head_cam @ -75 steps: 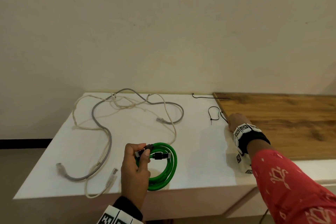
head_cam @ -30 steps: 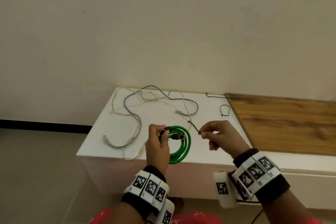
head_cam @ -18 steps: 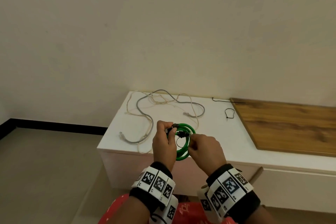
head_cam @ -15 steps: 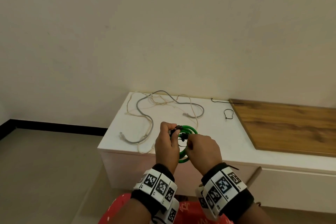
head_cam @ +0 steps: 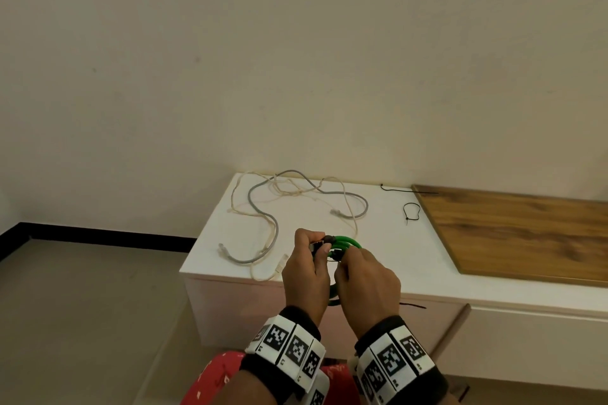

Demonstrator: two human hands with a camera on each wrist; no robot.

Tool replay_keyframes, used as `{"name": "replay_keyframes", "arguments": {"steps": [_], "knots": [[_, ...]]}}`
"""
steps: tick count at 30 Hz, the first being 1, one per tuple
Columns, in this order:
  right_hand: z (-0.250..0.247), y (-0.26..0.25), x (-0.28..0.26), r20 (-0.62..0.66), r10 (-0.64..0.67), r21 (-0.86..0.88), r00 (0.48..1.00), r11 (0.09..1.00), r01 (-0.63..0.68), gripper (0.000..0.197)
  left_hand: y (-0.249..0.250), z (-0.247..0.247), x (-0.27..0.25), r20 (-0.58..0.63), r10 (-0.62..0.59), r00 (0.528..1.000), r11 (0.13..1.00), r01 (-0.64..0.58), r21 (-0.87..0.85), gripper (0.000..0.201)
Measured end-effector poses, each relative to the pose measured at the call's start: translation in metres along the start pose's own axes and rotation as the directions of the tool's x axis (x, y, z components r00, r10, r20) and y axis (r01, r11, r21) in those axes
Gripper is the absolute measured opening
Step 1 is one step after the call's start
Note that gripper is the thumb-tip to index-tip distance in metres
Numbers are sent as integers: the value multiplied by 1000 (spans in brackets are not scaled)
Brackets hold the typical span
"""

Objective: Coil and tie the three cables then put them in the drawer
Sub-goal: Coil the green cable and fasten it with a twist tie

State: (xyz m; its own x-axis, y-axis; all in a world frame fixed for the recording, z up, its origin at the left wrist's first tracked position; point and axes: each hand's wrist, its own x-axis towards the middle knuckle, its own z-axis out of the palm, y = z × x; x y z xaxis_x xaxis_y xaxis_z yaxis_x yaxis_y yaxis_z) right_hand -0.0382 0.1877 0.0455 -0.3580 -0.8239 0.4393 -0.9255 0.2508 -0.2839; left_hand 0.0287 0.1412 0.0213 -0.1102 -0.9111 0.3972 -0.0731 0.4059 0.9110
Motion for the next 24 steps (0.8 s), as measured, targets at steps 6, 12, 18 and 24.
{"name": "replay_keyframes", "arguments": {"steps": [6,12,18,24], "knots": [[0,-1,-8,-25,-36,33,999,999,37,22,7,0,-3,56,-66,996,988,73,-134,29],[-19,18,-10,141,52,538,989,834,-121,18,4,-8,0,76,-47,996,972,63,-226,25],[-46,45,21,70,33,514,997,856,-64,12,1,-7,-4,120,-9,993,971,37,-237,25],[-62,67,32,294,-164,512,942,859,-10,20,0,-14,1,140,17,990,981,11,-195,29]]}}
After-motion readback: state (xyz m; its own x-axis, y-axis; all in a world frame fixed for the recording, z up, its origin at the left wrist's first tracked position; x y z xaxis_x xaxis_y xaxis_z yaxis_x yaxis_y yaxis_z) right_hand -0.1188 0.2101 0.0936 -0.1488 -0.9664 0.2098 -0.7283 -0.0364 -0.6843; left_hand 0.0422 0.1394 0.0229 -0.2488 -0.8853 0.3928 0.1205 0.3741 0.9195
